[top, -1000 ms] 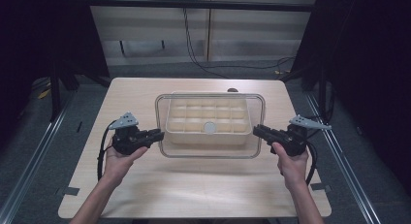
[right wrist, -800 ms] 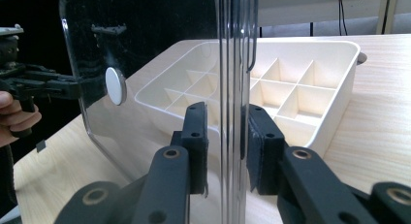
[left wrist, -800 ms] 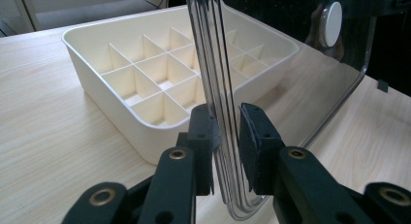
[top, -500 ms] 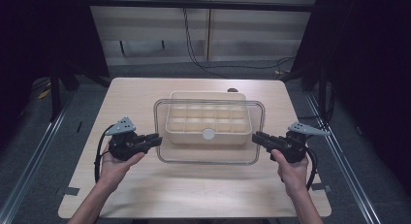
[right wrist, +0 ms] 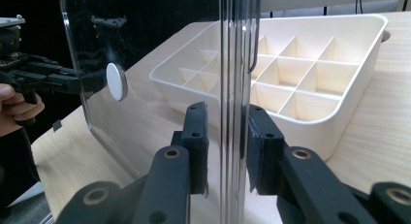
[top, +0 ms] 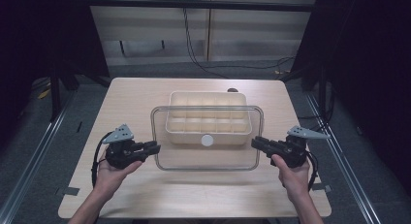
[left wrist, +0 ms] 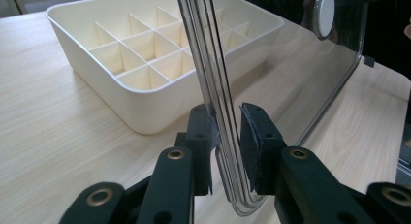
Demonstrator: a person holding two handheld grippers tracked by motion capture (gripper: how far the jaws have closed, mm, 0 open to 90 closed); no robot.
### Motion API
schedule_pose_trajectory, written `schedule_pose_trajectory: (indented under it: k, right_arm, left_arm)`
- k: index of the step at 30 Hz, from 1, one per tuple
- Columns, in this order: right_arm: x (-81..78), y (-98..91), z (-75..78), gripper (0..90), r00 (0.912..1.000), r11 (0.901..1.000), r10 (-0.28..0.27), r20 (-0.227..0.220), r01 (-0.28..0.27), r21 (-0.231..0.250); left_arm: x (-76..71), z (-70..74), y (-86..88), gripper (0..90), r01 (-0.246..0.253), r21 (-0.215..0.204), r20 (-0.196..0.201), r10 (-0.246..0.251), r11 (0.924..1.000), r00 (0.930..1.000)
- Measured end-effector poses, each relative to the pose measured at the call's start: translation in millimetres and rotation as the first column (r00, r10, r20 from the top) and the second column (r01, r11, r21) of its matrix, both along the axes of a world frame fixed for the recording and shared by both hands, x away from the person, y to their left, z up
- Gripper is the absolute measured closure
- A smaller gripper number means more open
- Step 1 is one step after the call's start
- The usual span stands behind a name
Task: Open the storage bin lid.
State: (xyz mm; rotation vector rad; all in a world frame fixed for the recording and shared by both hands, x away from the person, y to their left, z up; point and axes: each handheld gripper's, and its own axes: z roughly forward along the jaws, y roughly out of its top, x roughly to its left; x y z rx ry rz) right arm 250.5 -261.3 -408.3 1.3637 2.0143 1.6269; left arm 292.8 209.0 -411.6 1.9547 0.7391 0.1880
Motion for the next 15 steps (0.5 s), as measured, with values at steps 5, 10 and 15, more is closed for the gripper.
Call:
schedule_pose_trajectory:
  k: [5,10,15]
  right_arm:
    - [-7.3,1.8,-4.4,73.2,0.9999,0.9999,0.011,-0.012,-0.010,0.004]
    - [-11.1,1.8,-3.8,73.2,0.9998,0.9999,0.015,-0.016,-0.015,0.003]
    - [-13.6,1.4,-7.8,73.1,0.9993,0.9999,0.012,-0.036,-0.013,-0.004]
  left_arm:
    - [-7.8,-1.3,2.4,74.9,0.004,0.006,0.003,-0.004,1.0000,1.0000]
    - [-12.6,-0.7,3.4,74.8,0.015,0.007,-0.003,-0.015,0.9999,0.9999]
    - [-15.5,-8.1,2.8,74.6,0.021,0.013,-0.021,-0.021,0.9997,0.9996]
